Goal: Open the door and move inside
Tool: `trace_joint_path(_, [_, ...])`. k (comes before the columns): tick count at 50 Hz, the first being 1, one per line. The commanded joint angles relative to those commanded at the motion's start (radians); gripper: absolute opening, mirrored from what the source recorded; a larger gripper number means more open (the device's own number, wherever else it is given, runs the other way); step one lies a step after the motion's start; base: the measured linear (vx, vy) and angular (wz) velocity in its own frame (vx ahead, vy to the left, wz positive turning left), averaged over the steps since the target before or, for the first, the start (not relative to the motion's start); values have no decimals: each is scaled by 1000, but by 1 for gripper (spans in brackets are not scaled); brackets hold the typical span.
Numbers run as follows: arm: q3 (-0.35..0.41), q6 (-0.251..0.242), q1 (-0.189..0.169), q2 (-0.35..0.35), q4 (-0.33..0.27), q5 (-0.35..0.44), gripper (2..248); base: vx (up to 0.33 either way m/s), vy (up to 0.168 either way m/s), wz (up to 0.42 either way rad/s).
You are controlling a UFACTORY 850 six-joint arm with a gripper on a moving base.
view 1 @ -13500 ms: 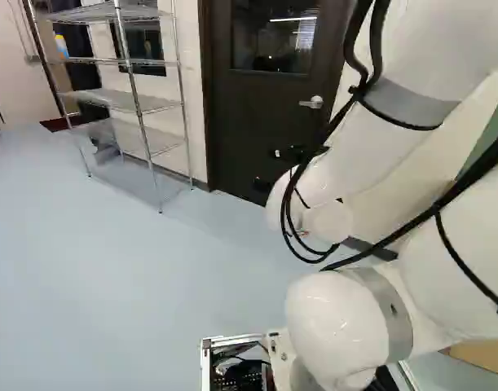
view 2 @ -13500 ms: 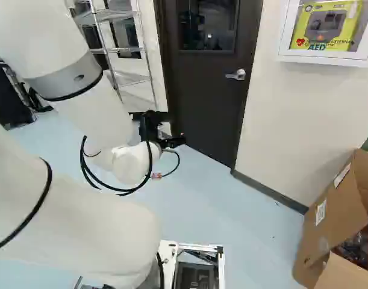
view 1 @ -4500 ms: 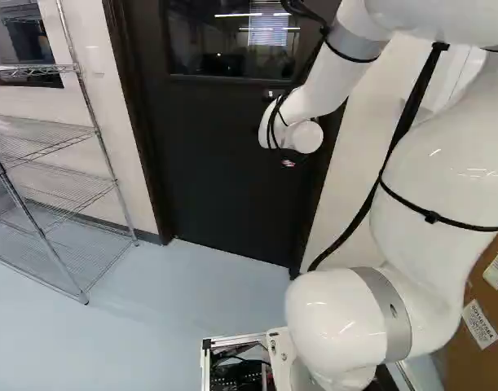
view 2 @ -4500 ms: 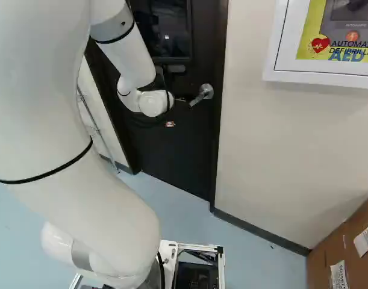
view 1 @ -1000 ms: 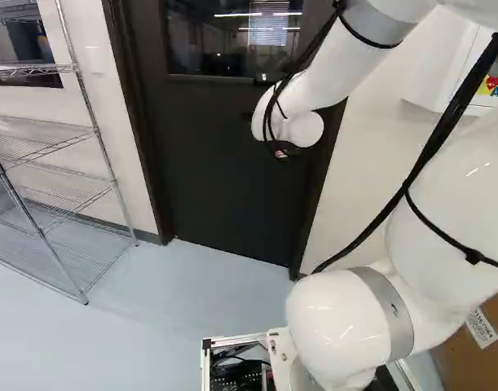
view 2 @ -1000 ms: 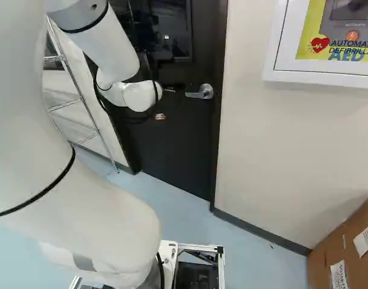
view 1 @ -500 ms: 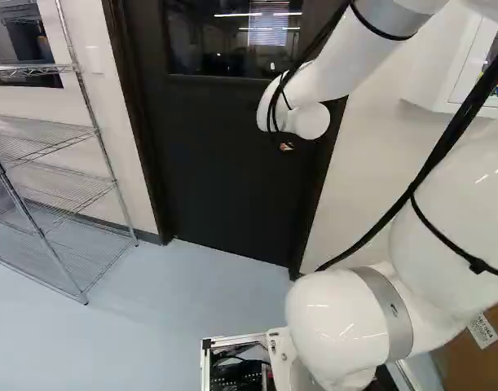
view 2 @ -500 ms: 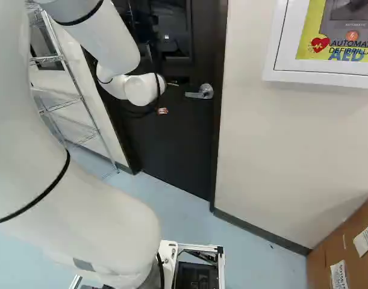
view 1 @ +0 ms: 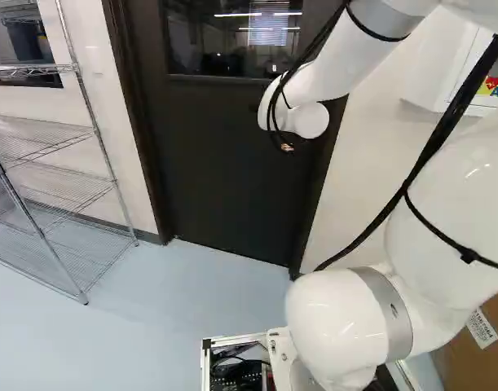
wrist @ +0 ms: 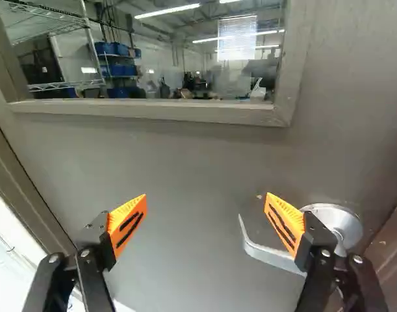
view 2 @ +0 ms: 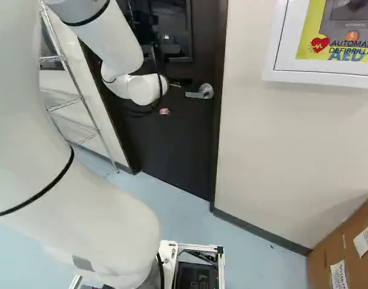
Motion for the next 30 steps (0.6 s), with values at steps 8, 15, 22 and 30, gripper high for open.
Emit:
trace_joint_path(8, [1,0,-2,-17,0,0,247,0,0,0])
trace_joint_path(15, [6,0,-3,-28,0,0,247,0,0,0])
trace_joint_path(22, [11,0,-3,-39,0,0,247,0,0,0])
trace_joint_path(30, [16,0,-3,-52,0,0,247,0,0,0])
